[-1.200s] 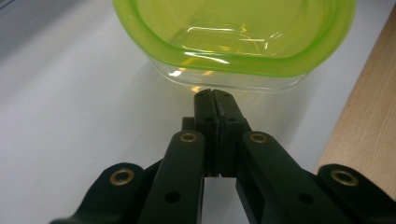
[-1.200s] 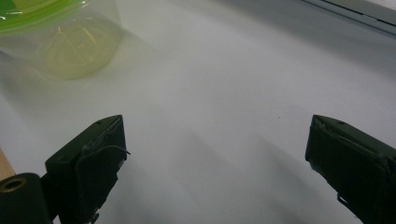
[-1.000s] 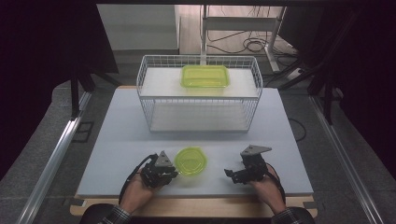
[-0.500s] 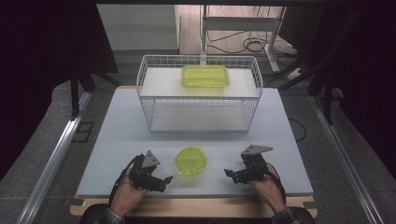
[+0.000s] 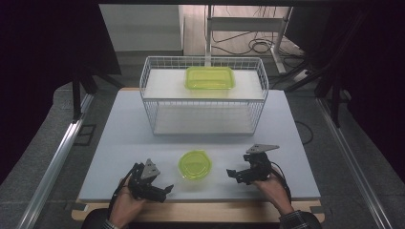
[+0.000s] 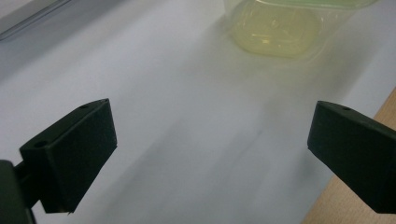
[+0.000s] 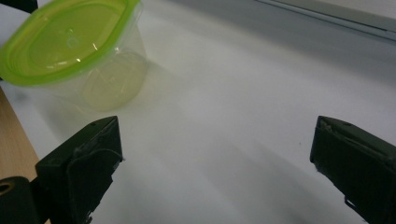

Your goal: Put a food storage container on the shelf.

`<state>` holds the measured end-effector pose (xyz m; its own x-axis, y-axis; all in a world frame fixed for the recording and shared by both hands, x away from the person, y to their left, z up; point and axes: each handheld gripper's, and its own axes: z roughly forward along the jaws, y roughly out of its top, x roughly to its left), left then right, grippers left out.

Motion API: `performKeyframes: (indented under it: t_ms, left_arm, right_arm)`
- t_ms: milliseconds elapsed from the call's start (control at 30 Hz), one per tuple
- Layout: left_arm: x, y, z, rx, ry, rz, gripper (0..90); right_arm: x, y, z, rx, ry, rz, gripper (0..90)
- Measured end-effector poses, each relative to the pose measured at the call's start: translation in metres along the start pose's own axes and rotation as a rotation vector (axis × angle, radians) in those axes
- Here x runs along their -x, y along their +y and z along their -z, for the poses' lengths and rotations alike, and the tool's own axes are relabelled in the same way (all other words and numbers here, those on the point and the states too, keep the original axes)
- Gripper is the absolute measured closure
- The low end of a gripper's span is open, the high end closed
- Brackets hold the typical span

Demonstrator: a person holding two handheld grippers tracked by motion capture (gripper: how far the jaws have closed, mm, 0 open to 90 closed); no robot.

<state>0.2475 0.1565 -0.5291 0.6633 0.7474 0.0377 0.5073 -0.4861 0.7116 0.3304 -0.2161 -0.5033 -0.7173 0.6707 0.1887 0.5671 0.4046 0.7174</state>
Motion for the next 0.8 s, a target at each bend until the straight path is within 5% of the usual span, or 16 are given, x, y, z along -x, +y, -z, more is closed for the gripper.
performKeyframes:
  t_ms: [367, 800]
  left_arm:
    - [0.001, -0.006, 0.005, -0.016, 0.028, -0.013, 1.3]
    - [0.004, -0.008, 0.006, -0.027, 0.029, -0.02, 1.4]
  right_arm:
    - [0.002, 0.027, -0.006, 0.002, 0.089, -0.088, 1.9]
    - [-0.001, 0.063, -0.036, -0.04, 0.198, -0.096, 25.4]
